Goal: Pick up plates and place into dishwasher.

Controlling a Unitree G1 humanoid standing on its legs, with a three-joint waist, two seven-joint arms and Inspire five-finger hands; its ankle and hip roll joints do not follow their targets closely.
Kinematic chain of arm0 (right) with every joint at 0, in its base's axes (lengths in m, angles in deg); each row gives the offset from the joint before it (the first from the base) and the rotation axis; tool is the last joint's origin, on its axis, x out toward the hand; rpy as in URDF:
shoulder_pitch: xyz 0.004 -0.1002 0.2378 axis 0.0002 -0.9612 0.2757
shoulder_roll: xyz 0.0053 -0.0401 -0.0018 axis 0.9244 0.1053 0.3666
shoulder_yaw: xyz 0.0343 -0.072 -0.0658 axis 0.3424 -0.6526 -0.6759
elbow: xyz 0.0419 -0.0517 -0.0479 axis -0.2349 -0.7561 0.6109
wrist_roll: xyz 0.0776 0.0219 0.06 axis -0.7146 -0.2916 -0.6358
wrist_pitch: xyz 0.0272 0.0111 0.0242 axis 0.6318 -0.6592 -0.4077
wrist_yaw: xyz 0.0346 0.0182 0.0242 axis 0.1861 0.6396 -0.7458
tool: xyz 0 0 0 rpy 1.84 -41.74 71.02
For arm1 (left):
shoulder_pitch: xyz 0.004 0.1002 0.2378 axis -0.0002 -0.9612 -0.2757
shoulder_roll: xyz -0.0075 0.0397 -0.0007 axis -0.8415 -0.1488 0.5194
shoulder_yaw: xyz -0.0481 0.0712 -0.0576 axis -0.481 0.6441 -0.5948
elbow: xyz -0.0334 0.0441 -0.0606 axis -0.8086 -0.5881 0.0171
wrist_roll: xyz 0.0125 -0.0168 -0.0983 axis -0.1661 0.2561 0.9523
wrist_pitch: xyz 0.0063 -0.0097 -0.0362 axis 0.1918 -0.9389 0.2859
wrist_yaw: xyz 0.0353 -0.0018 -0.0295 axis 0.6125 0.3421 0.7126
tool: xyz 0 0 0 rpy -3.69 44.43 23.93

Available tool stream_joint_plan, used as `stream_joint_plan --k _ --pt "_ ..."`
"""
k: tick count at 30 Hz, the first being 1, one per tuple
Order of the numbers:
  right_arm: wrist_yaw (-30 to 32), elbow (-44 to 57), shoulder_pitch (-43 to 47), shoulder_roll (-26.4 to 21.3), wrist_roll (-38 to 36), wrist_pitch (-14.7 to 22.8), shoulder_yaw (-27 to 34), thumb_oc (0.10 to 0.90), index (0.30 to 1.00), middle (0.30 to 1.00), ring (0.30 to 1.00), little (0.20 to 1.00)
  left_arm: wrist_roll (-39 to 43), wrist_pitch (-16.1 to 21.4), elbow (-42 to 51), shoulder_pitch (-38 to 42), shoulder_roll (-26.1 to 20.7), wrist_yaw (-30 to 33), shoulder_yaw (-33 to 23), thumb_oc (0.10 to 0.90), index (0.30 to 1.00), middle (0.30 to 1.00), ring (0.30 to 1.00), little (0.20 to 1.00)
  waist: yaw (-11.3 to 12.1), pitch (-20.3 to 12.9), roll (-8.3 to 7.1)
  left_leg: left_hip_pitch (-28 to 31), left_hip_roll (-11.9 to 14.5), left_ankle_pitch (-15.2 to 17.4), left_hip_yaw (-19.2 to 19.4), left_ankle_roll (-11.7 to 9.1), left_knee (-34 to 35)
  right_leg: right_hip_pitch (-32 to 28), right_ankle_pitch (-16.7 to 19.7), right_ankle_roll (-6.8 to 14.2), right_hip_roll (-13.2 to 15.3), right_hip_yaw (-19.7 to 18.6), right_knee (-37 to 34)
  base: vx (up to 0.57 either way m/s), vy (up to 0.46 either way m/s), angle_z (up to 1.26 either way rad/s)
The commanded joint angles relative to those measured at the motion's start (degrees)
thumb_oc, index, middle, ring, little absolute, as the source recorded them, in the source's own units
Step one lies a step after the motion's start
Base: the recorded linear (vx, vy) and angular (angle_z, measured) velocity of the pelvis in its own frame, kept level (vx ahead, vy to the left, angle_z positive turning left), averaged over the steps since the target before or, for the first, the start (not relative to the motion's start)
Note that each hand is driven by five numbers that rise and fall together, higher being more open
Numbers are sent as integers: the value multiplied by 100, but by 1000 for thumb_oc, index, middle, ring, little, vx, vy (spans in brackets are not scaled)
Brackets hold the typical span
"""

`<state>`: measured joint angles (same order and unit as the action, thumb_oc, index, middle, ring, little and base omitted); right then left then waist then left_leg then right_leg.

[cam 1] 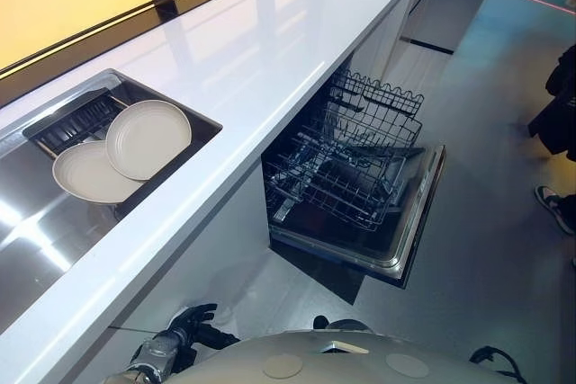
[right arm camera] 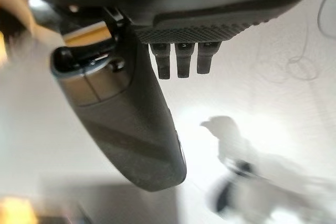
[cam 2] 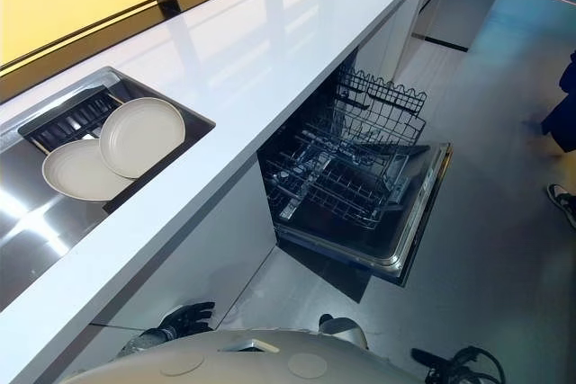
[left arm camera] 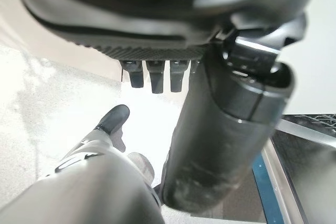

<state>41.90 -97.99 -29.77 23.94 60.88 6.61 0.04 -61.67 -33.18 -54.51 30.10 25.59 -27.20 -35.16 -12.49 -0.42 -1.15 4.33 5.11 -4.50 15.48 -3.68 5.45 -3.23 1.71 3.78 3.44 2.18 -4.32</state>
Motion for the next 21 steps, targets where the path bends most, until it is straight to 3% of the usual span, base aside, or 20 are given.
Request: stream_joint_plan --k 1,4,9,14,16,21 --pt "-298 -130 527 -71 846 113 -283 800 900 900 900 900 203 43 -36 253 -96 22 -296 800 900 900 900 900 129 119 99 65 -424 752 44 408 -259 359 -287 244 -268 341 697 7 -14 -7" --pt "-1206 186 636 3 1546 472 -936 800 900 900 900 900 125 20 32 210 -75 1 -328 800 900 900 900 900 195 134 86 60 -431 757 17 406 -304 347 -311 225 -273 374 714 6 -7 -23" --pt "-1845 477 830 185 1182 703 -1528 800 900 900 900 900 90 74 -3 236 -25 -20 -316 800 900 900 900 900 290 135 105 97 -437 767 -23 394 -326 259 -379 165 -306 393 686 -1 0 -2" --pt "-2462 358 964 378 -381 4 -1382 800 900 900 900 900 193 -12 -105 406 99 3 -188 800 900 900 900 900 367 62 158 110 -438 713 -97 367 -248 185 -431 119 -345 439 638 8 5 7" --pt "-2318 228 985 472 -1016 -231 -1125 800 900 900 900 900 326 -27 -167 439 164 25 -180 800 900 900 900 900 376 13 196 139 -435 702 -126 361 -204 150 -456 115 -354 477 627 26 2 10" --pt "-2111 -3 949 636 -1633 -585 -774 800 900 900 900 900 523 -42 -284 343 292 68 -317 800 900 900 900 900 372 -70 266 207 -442 703 -172 346 -163 69 -510 113 -335 591 627 37 2 3"
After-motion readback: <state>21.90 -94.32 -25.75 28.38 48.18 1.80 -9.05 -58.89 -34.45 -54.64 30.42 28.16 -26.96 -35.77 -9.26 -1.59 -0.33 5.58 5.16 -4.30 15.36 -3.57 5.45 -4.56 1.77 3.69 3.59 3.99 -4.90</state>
